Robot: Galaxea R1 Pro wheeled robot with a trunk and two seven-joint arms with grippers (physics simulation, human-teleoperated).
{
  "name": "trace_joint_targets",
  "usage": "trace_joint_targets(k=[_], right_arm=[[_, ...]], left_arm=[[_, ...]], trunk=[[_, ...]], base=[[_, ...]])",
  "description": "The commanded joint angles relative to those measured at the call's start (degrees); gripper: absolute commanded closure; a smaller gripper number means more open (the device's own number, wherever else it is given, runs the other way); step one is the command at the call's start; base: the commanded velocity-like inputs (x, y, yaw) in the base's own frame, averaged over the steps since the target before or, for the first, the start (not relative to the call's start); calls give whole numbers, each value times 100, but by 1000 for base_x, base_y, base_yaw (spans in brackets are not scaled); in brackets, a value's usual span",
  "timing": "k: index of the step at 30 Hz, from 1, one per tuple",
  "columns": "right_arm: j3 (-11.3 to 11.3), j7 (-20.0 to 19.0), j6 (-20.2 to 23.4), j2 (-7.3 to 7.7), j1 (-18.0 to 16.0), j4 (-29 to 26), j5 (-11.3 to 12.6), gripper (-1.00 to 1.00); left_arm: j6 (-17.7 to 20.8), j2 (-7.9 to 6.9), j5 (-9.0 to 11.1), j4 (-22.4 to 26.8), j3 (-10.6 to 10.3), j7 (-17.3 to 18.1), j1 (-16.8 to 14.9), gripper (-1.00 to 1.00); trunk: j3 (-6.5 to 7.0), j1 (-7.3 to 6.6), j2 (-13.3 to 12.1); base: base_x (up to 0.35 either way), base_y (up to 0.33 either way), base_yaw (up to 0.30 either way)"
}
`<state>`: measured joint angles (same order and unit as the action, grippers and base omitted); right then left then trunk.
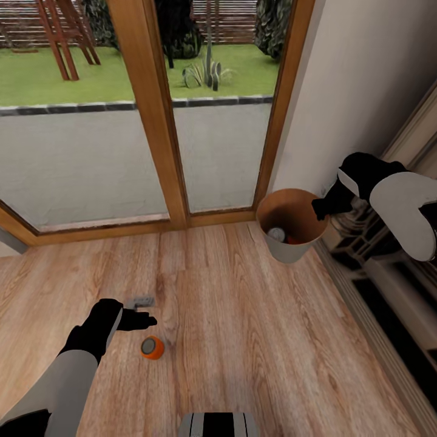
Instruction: Put the three can of soda from the living room inside the tash can in the kitchen.
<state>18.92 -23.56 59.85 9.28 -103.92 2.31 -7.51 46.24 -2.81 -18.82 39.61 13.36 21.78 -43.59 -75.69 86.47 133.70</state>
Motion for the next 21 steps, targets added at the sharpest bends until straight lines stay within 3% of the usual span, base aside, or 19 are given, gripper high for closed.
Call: trace_joint_targets(k=[1,21], right_arm=[[-81,-36,15,1,-5,-3,87,100],[-100,-34,15,1,-4,-3,91,100]], left_arm=[[-1,0,1,-3,0,0,0,-100],[-1,-2,1,-8,0,-4,0,-100]], trunk=[[-17,21,42],[-376,461,844]], base=[[0,0,0],[0,0,0]])
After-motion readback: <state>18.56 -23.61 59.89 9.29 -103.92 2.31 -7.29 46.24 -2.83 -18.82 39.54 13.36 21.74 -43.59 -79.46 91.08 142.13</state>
